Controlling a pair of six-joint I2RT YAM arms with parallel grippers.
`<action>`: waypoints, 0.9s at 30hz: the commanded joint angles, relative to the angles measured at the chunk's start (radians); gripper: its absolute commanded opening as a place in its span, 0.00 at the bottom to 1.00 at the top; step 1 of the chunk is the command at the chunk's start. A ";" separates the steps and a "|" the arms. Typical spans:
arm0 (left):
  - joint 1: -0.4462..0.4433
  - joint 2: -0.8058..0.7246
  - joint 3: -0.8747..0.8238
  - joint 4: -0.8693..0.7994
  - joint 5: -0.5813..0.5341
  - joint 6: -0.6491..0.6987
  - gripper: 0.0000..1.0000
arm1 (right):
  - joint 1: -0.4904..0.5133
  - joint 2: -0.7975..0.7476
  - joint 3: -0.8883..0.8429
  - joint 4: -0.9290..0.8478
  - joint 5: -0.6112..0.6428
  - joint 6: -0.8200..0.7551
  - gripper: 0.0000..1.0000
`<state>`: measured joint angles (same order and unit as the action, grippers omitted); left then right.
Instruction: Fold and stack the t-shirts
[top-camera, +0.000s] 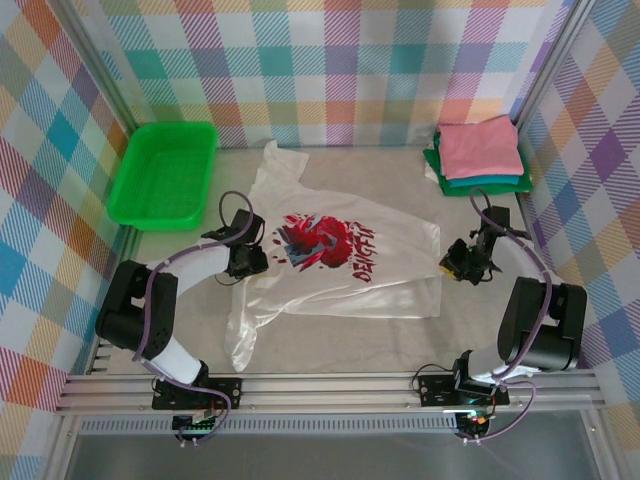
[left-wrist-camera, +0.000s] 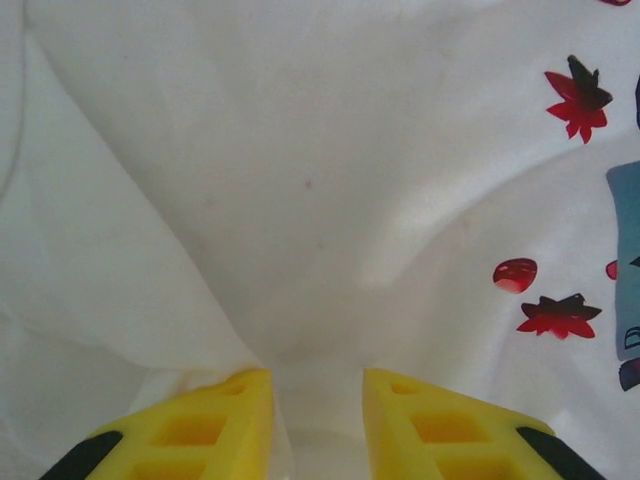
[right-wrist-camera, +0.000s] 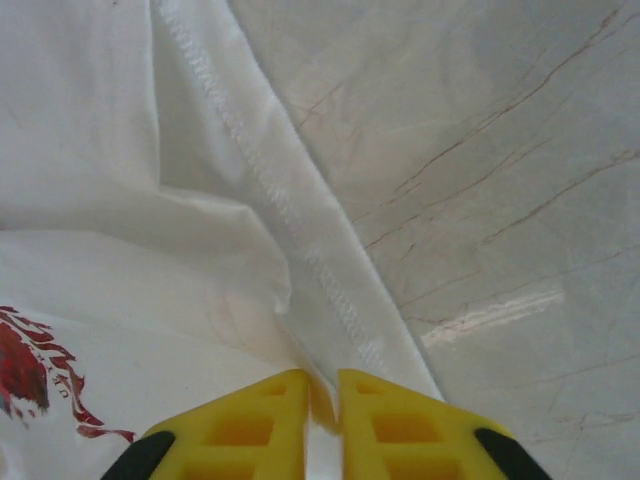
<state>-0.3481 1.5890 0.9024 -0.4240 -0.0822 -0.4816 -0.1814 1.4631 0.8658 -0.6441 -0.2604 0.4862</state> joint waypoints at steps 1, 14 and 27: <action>0.012 0.003 0.075 -0.059 -0.026 0.000 0.31 | 0.007 -0.035 0.045 0.007 0.058 -0.008 0.21; -0.014 0.136 0.270 -0.053 -0.019 0.056 0.34 | 0.151 0.195 0.303 0.032 0.148 -0.052 0.36; -0.005 0.194 0.271 -0.005 0.009 0.047 0.34 | 0.154 0.531 0.547 0.022 0.173 -0.064 0.33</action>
<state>-0.3576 1.7676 1.1679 -0.4408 -0.0875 -0.4438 -0.0284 1.9553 1.3643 -0.5980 -0.0929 0.4324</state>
